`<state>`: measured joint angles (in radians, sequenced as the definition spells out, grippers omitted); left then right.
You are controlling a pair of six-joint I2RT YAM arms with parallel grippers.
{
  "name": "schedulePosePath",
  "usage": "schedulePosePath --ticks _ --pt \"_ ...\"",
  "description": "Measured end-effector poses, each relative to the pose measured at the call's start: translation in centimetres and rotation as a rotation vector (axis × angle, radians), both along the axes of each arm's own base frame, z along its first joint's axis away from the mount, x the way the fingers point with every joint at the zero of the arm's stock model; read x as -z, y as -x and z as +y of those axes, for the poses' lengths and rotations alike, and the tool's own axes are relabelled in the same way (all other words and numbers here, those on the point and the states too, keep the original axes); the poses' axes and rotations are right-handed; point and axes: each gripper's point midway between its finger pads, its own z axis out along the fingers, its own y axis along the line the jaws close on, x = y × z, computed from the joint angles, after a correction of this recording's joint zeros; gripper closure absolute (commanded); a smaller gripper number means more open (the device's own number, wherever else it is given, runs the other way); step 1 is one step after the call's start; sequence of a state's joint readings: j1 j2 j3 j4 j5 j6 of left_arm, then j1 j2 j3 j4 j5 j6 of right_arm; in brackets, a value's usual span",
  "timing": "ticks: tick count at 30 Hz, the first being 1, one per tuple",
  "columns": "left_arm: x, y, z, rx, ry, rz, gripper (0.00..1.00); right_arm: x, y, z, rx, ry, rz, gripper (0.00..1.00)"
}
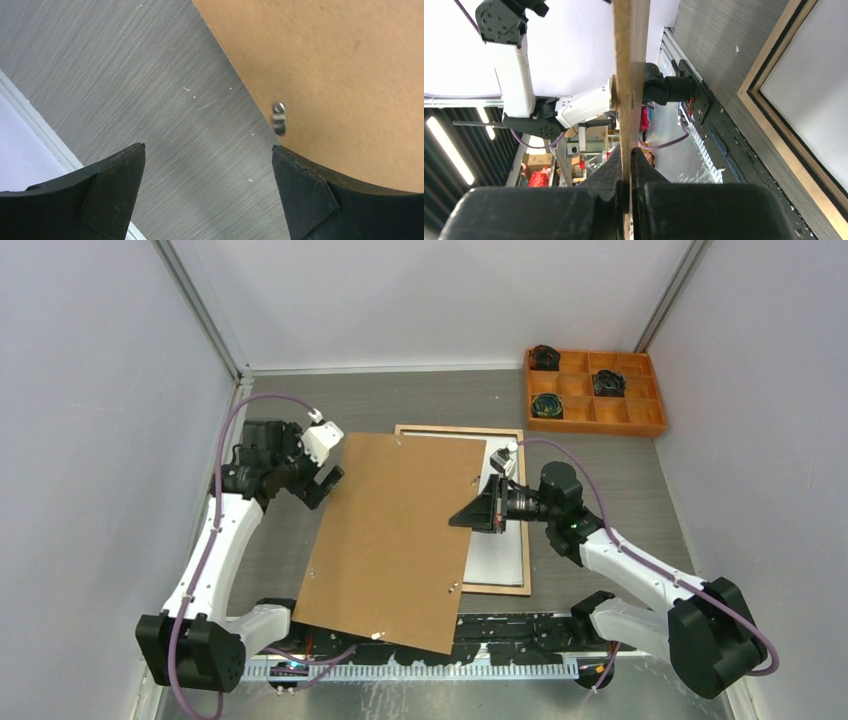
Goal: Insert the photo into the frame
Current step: Place the photo frame item in the photo frame.
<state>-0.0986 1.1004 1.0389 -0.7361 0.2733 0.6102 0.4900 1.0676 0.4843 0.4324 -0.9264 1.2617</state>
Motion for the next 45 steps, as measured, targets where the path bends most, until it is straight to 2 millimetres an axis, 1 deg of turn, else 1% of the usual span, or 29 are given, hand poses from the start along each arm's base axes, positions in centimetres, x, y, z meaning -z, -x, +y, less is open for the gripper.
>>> schedulePosePath --ticks 4,7,9,14,17,21,23,25,28,33,35,41,43,45 --pt "0.4 1.1 -0.4 0.042 -0.002 0.034 0.00 0.2 -1.0 -0.5 0.040 0.006 0.007 0.99" --pt "1.0 2.0 -0.7 0.073 -0.004 0.072 0.00 0.3 -2.2 -1.3 0.085 0.021 0.015 0.99" --pt "1.3 2.5 -0.7 0.082 -0.005 0.093 0.00 0.2 -3.4 -2.0 0.125 0.043 0.020 0.99" --pt "2.2 2.7 -0.8 0.081 -0.006 0.138 0.00 -0.5 -5.4 -3.6 0.186 0.145 -0.011 0.99" --pt "3.3 2.4 -0.8 0.075 -0.008 0.178 0.00 -0.3 -5.6 -4.4 0.195 0.195 -0.021 0.99" --pt "4.8 1.9 -0.9 0.071 -0.007 0.218 0.00 1.1 -5.1 -5.1 0.193 0.243 0.021 0.99" --pt "6.0 1.7 -0.9 0.069 -0.008 0.236 0.00 1.7 -4.8 -5.2 0.190 0.261 0.041 0.99" --pt "7.6 1.7 -0.9 0.068 -0.018 0.263 0.00 2.3 -4.8 -5.2 0.188 0.271 0.048 0.99" --pt "9.7 2.0 -0.9 0.072 -0.038 0.305 0.00 3.3 -5.0 -5.3 0.188 0.290 0.066 0.99" --pt "12.3 2.0 -0.9 0.091 -0.090 0.308 0.00 6.6 -6.1 -5.4 0.200 0.357 0.132 0.98" --pt "13.3 1.8 -0.9 0.097 -0.118 0.305 0.00 7.7 -6.5 -5.5 0.200 0.372 0.155 0.94" --pt "16.1 1.5 -1.2 0.139 -0.195 0.302 0.00 10.0 -7.5 -5.4 0.204 0.400 0.181 0.72" --pt "16.7 1.4 -1.4 0.155 -0.212 0.302 0.00 11.1 -7.6 -5.6 0.217 0.417 0.198 0.65" --pt "16.6 0.7 -1.5 0.156 -0.214 0.275 0.00 12.1 -7.7 -5.8 0.237 0.429 0.215 0.59"
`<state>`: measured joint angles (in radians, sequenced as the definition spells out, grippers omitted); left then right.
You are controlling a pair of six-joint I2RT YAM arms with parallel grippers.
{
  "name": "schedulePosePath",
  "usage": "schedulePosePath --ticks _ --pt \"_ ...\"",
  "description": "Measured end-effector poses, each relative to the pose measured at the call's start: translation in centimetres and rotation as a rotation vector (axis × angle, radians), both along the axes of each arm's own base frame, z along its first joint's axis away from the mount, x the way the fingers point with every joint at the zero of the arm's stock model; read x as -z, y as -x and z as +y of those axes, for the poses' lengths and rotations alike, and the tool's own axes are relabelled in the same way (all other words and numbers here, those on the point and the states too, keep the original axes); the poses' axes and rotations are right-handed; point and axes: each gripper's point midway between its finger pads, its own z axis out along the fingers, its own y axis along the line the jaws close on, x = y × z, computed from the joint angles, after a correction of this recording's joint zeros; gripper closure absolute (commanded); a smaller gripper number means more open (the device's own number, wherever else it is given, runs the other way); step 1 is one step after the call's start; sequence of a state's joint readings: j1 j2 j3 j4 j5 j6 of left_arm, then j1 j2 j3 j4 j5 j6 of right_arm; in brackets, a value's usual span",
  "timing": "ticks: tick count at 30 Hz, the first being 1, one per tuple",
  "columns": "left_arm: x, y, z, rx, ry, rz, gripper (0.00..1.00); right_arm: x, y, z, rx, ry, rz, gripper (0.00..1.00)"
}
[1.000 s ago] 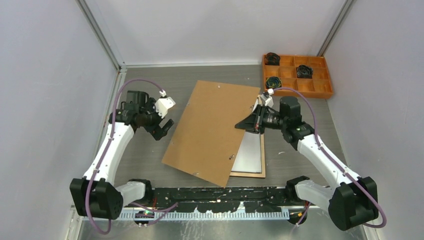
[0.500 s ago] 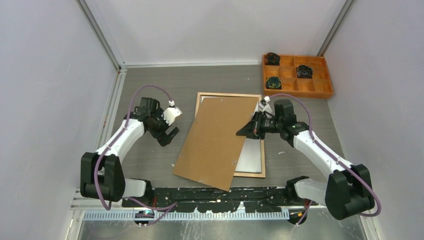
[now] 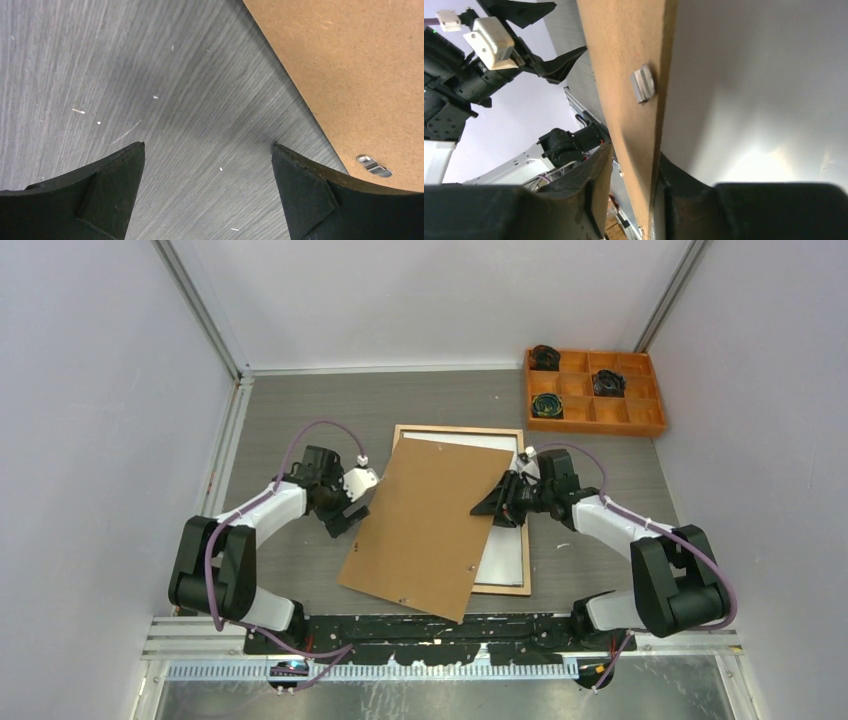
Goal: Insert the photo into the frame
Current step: Place the photo frame item in the photo frame.
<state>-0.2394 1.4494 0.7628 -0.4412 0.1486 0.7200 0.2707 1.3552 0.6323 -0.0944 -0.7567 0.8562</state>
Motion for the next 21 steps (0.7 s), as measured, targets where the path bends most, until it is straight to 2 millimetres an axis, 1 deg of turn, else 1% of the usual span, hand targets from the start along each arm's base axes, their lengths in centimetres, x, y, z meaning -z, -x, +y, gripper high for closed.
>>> schedulePosePath --ticks 5,9,12,16,21 --pt "-0.2 -0.9 -0.4 0.011 0.007 -0.036 0.01 1.9 -0.1 -0.1 0.079 -0.021 0.044 0.57" --pt "-0.3 -1.1 -1.0 0.042 0.000 -0.063 0.01 2.6 -0.4 -0.1 0.150 -0.064 0.081 0.56" --pt "-0.4 -0.9 -1.5 0.065 0.001 -0.079 0.01 2.4 -0.8 0.0 0.188 -0.099 0.081 0.51" --pt "-0.4 -0.5 -2.4 0.095 0.002 -0.082 0.00 1.7 -1.5 0.4 0.227 -0.146 0.065 0.51" --pt "-0.5 -0.4 -2.5 0.100 -0.003 -0.081 0.00 1.1 -2.2 1.0 0.257 -0.193 0.048 0.51"
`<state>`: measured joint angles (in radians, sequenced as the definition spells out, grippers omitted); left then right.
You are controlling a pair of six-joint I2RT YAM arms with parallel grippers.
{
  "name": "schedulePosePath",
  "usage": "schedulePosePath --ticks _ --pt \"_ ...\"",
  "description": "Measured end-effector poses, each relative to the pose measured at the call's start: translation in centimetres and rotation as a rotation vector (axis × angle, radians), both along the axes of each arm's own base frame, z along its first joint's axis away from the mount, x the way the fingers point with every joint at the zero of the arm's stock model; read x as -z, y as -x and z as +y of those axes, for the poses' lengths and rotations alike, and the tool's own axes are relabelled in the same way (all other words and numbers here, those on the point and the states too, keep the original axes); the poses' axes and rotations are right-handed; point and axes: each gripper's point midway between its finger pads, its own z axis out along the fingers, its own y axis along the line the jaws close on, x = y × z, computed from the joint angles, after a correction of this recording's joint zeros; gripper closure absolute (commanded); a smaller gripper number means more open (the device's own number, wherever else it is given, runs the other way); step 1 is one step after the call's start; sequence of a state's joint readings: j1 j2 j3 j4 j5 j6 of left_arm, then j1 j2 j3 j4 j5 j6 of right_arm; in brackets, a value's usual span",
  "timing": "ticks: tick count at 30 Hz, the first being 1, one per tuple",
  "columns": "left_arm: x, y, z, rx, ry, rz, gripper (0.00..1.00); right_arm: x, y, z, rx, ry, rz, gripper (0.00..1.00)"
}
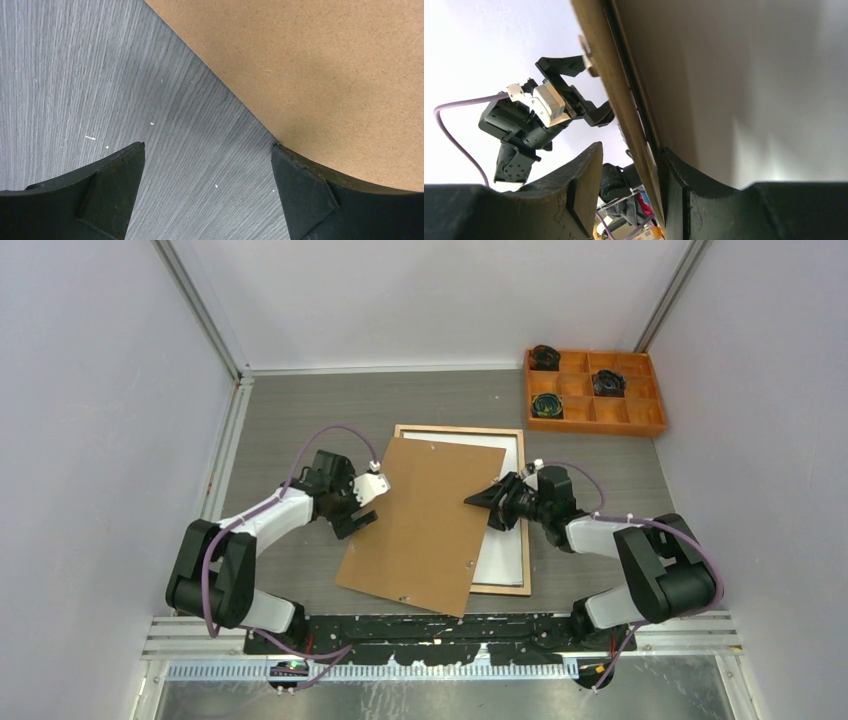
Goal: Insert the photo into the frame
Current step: Place the photo frame item in the photo frame.
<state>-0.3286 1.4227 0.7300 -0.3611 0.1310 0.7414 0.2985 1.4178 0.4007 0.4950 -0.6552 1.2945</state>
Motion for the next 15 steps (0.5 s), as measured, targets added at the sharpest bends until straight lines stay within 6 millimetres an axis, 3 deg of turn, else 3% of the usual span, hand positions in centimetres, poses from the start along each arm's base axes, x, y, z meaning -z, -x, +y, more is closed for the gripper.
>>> schedulePosePath --ticks 6,11,13,15 --pt "0.1 0.3 0.0 0.001 -0.001 0.010 0.00 0.4 0.4 1.5 -0.003 -0.017 0.013 0.52" --pt "0.1 0.7 0.0 0.002 -0.001 0.025 0.00 0.5 0.8 2.3 -0.009 -0.006 0.002 0.90" --pt "0.1 1.0 0.0 0.002 0.001 0.037 0.00 0.0 0.6 2.1 -0.009 0.014 -0.038 0.98" --pt "0.2 1.4 0.0 0.003 -0.002 0.050 0.00 -1.8 0.3 1.7 -0.019 0.036 -0.107 0.99"
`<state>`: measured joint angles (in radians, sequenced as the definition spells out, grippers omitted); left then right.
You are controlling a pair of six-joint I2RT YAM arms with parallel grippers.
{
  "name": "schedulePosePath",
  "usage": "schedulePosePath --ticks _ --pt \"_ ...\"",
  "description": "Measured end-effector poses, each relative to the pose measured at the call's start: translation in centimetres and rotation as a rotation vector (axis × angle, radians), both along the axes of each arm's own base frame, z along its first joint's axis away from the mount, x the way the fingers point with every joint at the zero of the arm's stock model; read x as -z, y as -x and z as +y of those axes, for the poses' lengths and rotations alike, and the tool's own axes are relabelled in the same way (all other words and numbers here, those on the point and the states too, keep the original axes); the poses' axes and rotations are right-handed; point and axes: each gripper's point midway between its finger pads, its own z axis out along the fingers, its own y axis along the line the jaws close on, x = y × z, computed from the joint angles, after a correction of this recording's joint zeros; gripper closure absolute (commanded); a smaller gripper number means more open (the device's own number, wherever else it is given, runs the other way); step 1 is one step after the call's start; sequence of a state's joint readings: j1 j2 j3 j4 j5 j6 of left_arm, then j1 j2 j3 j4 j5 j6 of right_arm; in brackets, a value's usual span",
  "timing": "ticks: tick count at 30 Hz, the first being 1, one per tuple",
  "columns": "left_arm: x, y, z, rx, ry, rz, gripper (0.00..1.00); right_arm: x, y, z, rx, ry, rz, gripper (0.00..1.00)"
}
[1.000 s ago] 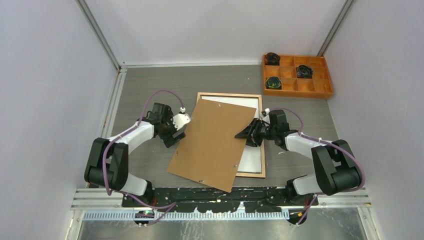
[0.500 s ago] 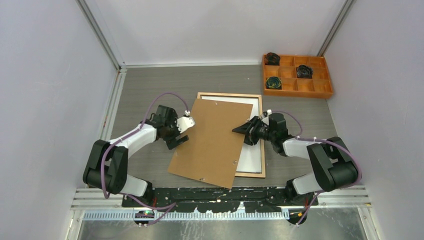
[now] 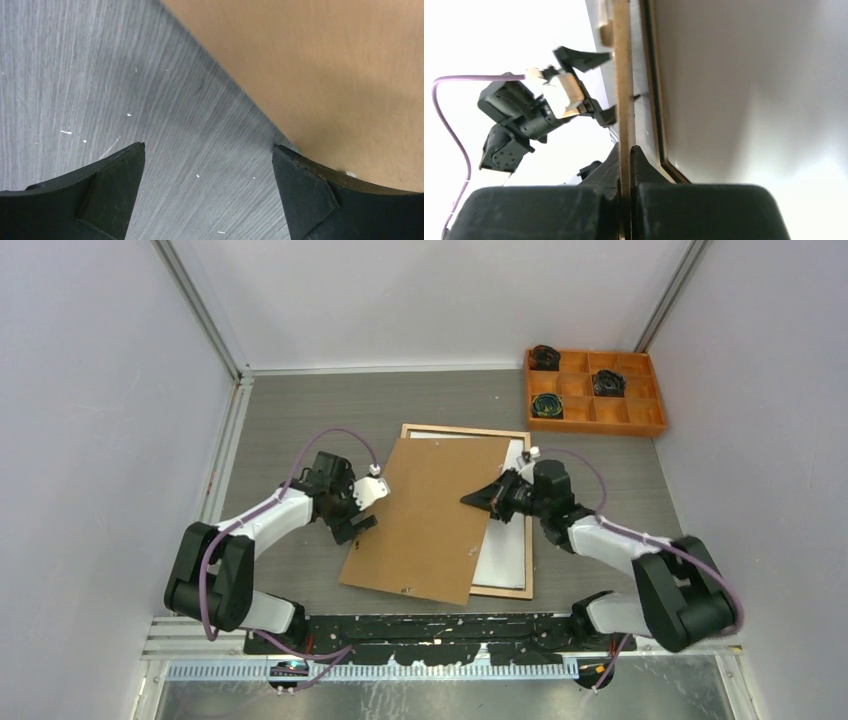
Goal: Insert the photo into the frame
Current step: Place the photo frame item in the photo frame.
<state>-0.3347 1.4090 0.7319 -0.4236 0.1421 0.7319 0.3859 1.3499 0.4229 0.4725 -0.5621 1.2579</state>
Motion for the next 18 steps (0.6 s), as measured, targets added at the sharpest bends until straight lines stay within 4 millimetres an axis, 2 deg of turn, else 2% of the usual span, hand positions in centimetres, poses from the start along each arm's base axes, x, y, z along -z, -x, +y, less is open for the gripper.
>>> schedulePosePath --ticks 4,6,9,13,18 --pt "-0.4 0.6 0.0 -0.009 0.004 0.039 0.00 -4.8 -1.4 -2.0 0.021 0.075 -0.102 0.99" --pt "-1.1 0.3 -0.2 -0.012 0.012 0.039 0.00 -6.8 -2.7 -3.8 0.048 0.105 -0.144 0.99" --pt "-2.5 -0.7 -0.6 -0.016 0.031 0.018 0.00 -9.0 -3.4 -5.1 0.021 0.137 -0.179 0.99" --pt "-4.7 -2.3 -1.2 -0.030 0.062 -0.027 0.00 -9.8 -2.4 -5.4 -0.072 0.184 -0.189 0.99" --pt "-5.8 -3.3 -1.4 -0.037 0.075 -0.053 0.00 -8.2 0.0 -5.8 -0.162 0.200 -0.116 0.99"
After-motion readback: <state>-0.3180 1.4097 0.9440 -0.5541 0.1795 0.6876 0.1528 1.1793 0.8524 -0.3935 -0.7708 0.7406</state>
